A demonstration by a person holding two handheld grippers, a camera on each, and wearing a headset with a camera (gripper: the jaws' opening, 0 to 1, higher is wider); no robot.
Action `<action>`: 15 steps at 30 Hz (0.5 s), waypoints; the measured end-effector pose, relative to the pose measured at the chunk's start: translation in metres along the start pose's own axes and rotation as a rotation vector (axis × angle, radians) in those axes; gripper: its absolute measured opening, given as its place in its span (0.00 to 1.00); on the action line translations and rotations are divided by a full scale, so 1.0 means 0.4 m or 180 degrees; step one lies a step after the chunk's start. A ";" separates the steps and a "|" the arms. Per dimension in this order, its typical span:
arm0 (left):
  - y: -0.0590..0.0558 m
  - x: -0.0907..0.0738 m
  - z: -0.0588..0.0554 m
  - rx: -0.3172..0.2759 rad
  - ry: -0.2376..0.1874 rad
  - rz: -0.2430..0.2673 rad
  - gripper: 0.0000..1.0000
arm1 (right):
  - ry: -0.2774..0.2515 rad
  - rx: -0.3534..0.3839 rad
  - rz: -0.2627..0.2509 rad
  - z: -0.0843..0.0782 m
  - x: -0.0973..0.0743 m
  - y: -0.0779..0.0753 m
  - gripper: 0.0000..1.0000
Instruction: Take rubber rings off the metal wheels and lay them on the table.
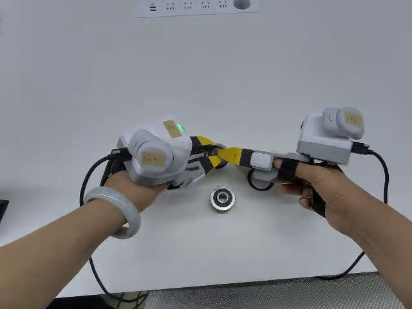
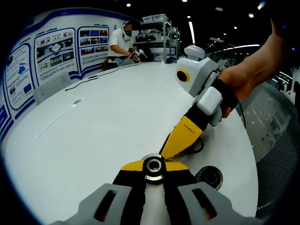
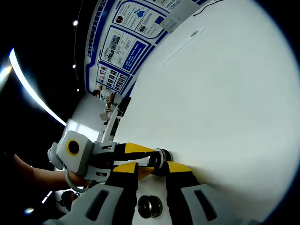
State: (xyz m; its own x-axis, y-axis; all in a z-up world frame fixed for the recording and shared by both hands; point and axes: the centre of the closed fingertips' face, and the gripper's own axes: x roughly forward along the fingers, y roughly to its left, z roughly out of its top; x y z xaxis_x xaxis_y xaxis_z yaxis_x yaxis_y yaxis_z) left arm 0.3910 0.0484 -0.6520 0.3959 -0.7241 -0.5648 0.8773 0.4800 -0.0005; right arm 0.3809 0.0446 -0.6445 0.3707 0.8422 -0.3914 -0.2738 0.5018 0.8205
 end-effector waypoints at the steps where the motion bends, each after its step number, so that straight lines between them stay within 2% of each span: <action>1: 0.000 0.000 0.000 0.0000 -0.0001 0.0000 0.13 | -0.0001 -0.0009 -0.0005 -0.001 0.000 -0.002 0.24; 5: -0.001 -0.001 0.000 0.0000 -0.0002 -0.0001 0.13 | 0.0012 -0.0068 -0.0021 -0.003 0.004 -0.005 0.24; 9: -0.002 -0.002 -0.001 -0.0002 -0.0003 -0.0002 0.13 | -0.0024 -0.0098 -0.0024 0.011 0.014 -0.004 0.29; 15: -0.002 -0.003 -0.001 -0.0005 -0.0001 -0.0001 0.13 | 0.0008 -0.0148 -0.0028 0.018 0.029 -0.005 0.32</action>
State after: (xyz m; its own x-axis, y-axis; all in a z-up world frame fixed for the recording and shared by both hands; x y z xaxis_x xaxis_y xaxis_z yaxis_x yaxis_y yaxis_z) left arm 0.3896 0.0488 -0.6518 0.3957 -0.7244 -0.5646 0.8769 0.4806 -0.0021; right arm 0.3922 0.0520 -0.6479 0.3711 0.8382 -0.3996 -0.3115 0.5178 0.7968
